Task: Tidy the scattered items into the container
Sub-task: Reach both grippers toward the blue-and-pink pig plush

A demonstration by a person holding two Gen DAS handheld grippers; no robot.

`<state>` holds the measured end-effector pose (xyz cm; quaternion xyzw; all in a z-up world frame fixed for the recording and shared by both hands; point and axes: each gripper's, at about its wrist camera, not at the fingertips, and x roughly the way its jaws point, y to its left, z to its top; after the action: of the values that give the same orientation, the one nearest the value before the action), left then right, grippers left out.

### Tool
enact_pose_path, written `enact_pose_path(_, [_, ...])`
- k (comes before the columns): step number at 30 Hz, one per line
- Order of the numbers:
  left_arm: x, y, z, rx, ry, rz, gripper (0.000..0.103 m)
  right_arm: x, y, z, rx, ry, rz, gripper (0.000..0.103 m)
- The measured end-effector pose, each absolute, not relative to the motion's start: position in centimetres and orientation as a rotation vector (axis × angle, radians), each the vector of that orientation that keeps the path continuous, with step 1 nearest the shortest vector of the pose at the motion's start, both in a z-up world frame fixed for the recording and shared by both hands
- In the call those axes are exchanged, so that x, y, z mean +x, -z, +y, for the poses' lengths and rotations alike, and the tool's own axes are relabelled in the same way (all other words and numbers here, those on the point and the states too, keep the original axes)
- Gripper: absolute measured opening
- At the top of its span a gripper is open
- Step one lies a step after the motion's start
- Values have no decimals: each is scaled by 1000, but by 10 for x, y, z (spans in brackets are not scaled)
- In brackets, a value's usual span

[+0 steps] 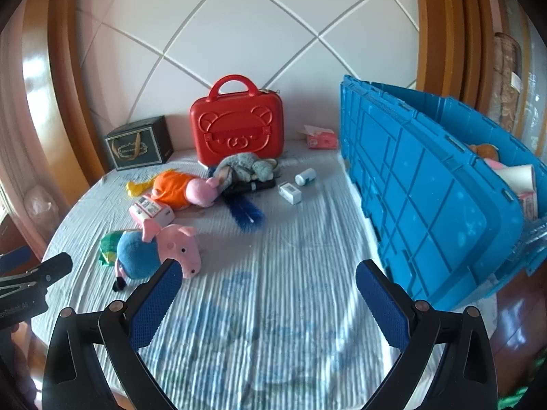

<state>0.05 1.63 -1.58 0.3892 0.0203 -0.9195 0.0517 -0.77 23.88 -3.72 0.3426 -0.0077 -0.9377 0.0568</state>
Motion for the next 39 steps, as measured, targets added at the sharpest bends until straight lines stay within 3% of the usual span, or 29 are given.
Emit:
enact_pose_path(10, [6, 38, 6, 1220, 2672, 83, 103, -34, 61, 228, 1063, 2714, 19, 103])
enact_pose_path(22, [-24, 55, -60, 1259, 2641, 146, 103, -62, 69, 164, 1100, 2644, 109, 103])
enact_pose_path(31, [-75, 112, -142, 1439, 2620, 93, 103, -106, 104, 94, 1272, 2587, 115, 103])
enact_pose_path(39, [-120, 154, -171, 1597, 2623, 127, 103, -141, 145, 49, 1466, 2538, 143, 103])
